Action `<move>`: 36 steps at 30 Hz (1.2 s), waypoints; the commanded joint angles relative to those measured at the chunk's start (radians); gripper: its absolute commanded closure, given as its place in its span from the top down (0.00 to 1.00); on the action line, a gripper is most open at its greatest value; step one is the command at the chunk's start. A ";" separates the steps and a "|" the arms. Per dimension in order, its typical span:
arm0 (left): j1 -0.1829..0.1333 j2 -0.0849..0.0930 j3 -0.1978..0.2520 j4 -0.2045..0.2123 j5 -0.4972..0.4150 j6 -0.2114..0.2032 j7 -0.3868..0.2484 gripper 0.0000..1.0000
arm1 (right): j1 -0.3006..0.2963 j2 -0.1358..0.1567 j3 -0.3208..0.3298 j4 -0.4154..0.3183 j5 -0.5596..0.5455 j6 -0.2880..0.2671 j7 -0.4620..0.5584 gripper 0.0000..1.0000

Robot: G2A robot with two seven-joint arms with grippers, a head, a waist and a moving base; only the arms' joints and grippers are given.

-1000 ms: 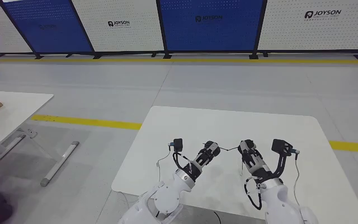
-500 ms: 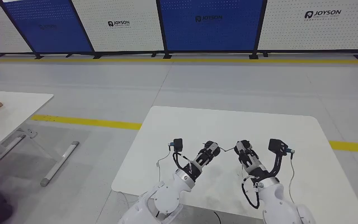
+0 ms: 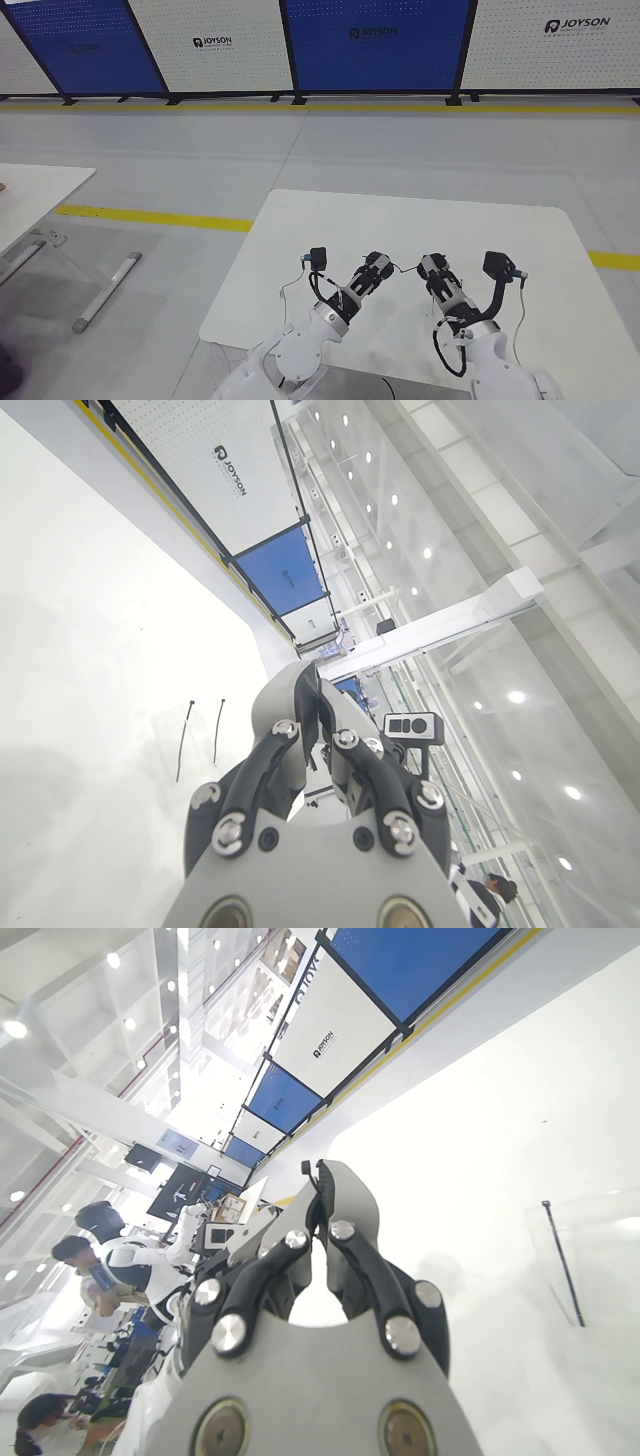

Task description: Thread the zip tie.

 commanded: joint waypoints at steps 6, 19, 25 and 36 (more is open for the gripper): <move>0.000 0.000 0.000 0.000 0.000 0.000 0.000 0.00 | -0.010 0.000 -0.009 -0.016 -0.010 0.000 -0.017 0.00; 0.000 0.000 0.000 0.000 0.000 0.000 0.000 0.00 | -0.017 0.000 -0.025 -0.003 -0.028 0.018 -0.026 0.00; 0.000 0.000 0.000 0.000 0.000 0.000 0.000 0.00 | -0.012 -0.001 -0.028 0.007 -0.023 0.018 -0.024 0.00; 0.000 0.000 0.000 0.000 0.000 0.000 0.000 0.00 | -0.013 -0.002 -0.029 0.011 -0.017 0.014 -0.029 0.00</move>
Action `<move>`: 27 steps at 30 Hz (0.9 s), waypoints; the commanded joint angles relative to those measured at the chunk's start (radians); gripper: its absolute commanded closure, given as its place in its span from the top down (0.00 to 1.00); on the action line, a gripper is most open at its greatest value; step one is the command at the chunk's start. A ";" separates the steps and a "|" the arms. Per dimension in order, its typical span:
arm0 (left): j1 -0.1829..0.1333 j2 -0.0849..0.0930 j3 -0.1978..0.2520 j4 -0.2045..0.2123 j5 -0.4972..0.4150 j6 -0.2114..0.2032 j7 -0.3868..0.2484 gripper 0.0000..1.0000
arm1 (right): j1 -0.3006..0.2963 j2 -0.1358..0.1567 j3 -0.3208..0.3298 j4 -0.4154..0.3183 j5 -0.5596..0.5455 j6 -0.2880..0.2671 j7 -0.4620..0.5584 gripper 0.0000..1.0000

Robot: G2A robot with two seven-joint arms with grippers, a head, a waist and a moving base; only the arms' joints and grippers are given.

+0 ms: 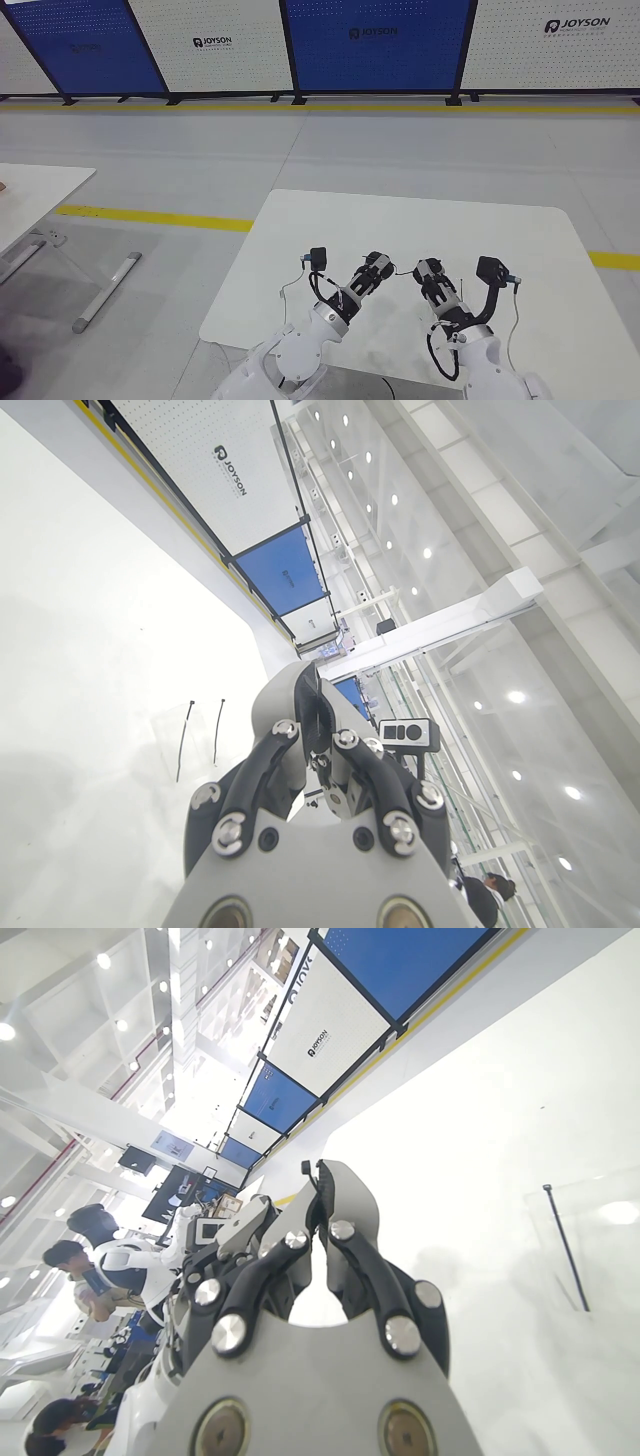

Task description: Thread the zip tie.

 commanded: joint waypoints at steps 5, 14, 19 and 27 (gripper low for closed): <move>-0.002 -0.001 0.001 -0.002 -0.009 -0.007 0.001 0.00 | 0.001 -0.008 -0.004 0.015 0.099 -0.027 -0.054 0.00; -0.003 -0.014 -0.009 0.012 -0.136 -0.058 0.036 0.00 | -0.002 -0.014 0.010 0.035 0.175 -0.063 -0.113 0.00; -0.006 -0.017 -0.001 0.021 -0.138 -0.057 0.031 0.00 | -0.003 -0.015 0.010 0.038 0.192 -0.076 -0.127 0.00; -0.010 -0.023 0.015 0.021 -0.133 -0.056 0.026 0.00 | 0.012 -0.015 -0.015 0.044 0.161 -0.076 -0.098 0.00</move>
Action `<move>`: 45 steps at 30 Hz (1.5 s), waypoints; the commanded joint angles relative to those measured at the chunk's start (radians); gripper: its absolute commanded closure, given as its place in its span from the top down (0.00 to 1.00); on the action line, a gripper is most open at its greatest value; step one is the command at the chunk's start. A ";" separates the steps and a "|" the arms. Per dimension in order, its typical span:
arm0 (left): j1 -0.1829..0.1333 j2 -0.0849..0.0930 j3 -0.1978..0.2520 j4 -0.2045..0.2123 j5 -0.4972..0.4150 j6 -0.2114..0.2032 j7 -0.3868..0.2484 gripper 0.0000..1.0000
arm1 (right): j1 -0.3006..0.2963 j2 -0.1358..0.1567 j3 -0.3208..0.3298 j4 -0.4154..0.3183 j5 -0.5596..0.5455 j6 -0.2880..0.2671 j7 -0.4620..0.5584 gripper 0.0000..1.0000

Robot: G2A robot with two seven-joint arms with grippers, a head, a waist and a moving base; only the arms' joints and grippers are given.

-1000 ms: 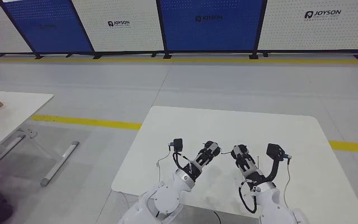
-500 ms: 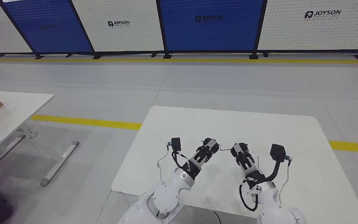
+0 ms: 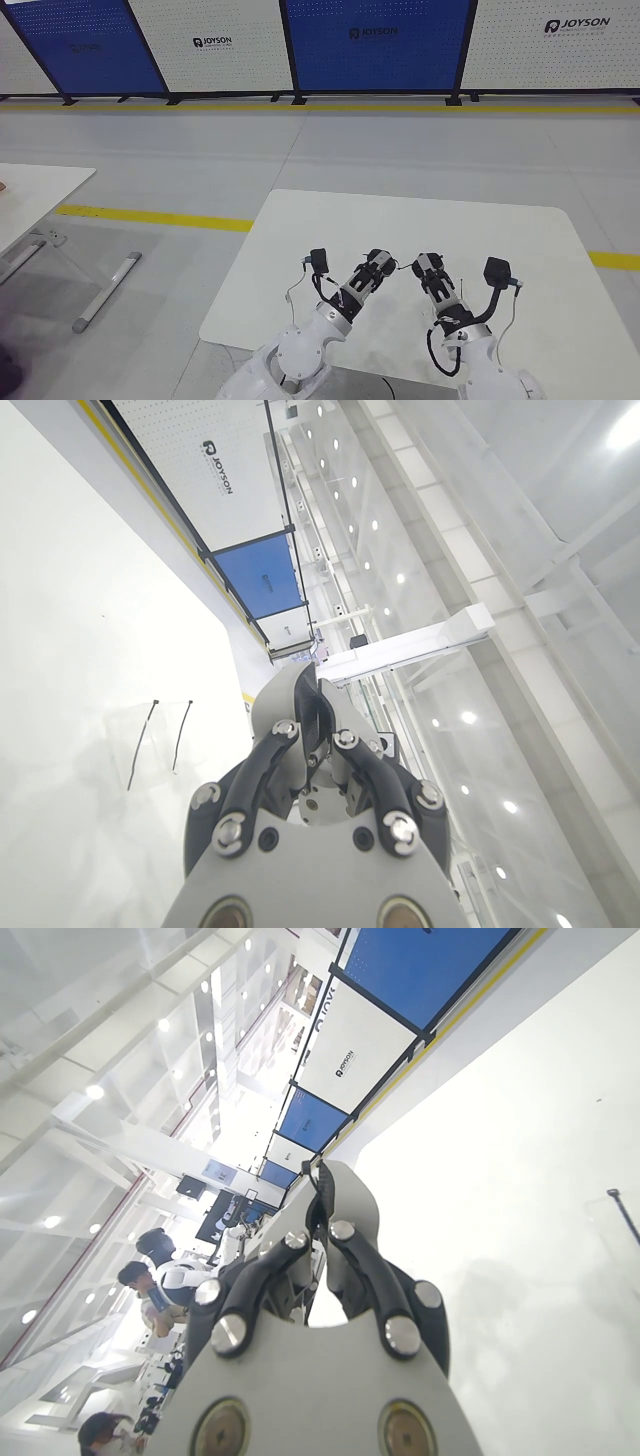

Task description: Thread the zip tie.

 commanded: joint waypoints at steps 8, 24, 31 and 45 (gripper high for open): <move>0.002 -0.003 -0.008 0.004 -0.001 -0.007 0.006 0.00 | 0.013 0.001 -0.002 0.014 -0.024 0.029 0.015 0.00; 0.008 -0.010 -0.006 0.011 0.031 0.003 0.029 0.00 | 0.003 0.000 0.010 0.008 0.001 0.039 0.015 0.35; 0.007 -0.013 -0.006 0.013 0.048 0.005 0.034 0.00 | -0.008 0.003 0.014 -0.003 -0.008 0.030 0.023 0.32; 0.007 -0.019 -0.007 0.011 0.055 0.007 0.029 0.00 | -0.015 0.006 0.002 -0.012 -0.051 0.022 0.032 0.00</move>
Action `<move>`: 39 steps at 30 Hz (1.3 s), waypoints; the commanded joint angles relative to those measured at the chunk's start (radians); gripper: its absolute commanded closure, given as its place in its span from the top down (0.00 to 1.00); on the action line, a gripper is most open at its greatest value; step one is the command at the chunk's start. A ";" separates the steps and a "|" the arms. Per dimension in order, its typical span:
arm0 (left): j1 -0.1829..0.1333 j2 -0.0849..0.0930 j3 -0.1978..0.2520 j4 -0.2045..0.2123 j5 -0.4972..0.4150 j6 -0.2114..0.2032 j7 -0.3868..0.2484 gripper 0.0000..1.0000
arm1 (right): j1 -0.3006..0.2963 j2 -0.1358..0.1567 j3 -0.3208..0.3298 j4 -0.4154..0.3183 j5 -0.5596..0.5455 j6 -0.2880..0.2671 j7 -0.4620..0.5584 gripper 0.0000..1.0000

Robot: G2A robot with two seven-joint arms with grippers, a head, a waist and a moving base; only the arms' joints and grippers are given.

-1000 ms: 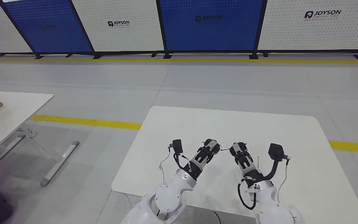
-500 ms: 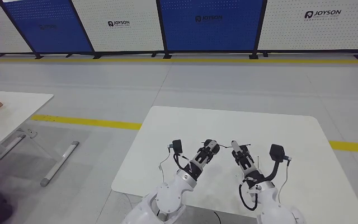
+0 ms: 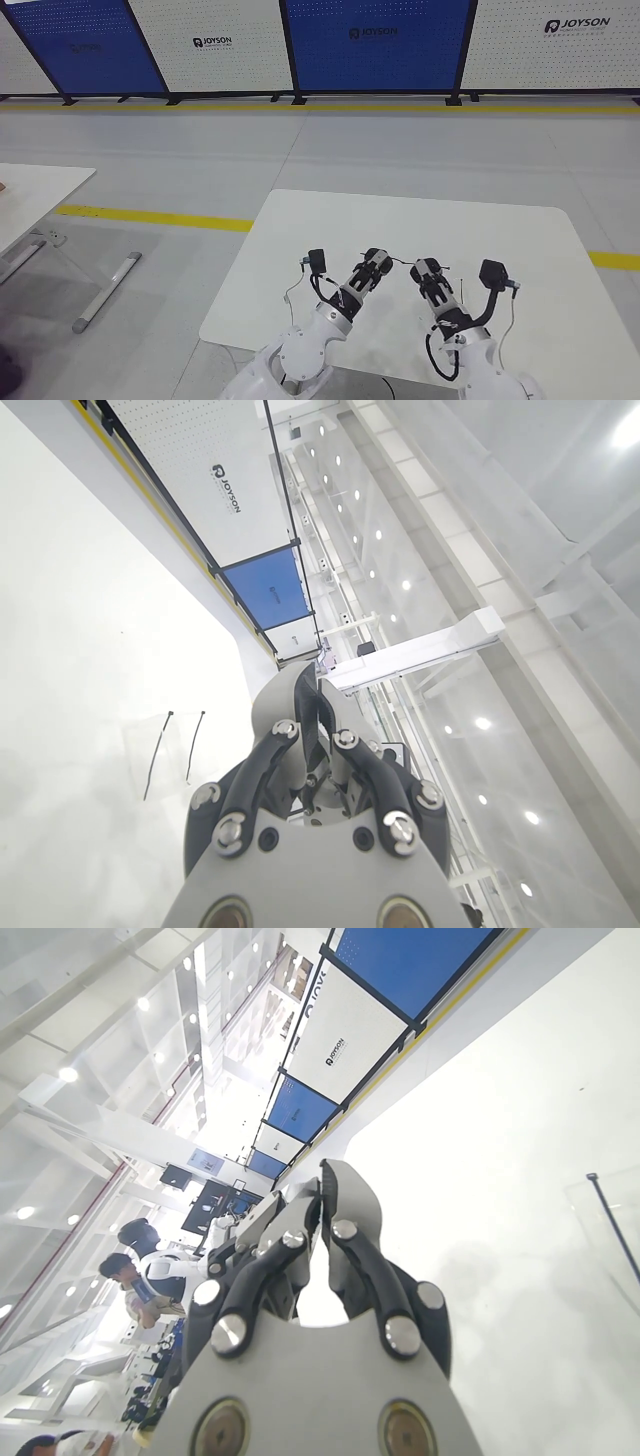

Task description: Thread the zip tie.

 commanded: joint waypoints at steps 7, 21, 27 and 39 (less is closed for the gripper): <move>0.005 -0.001 -0.004 -0.015 -0.020 -0.013 -0.033 0.00 | 0.012 -0.001 -0.003 0.010 0.049 -0.012 0.034 0.00; 0.004 -0.001 -0.016 -0.013 0.020 0.013 -0.035 0.00 | 0.042 0.001 0.032 0.070 0.189 -0.100 0.101 0.00; 0.004 -0.001 -0.011 -0.009 0.059 0.030 -0.039 0.00 | 0.045 0.003 0.030 0.071 0.178 -0.098 0.092 0.00; 0.004 -0.003 -0.022 -0.014 0.029 0.023 -0.058 0.00 | 0.044 0.005 0.027 0.068 0.154 -0.083 0.077 0.00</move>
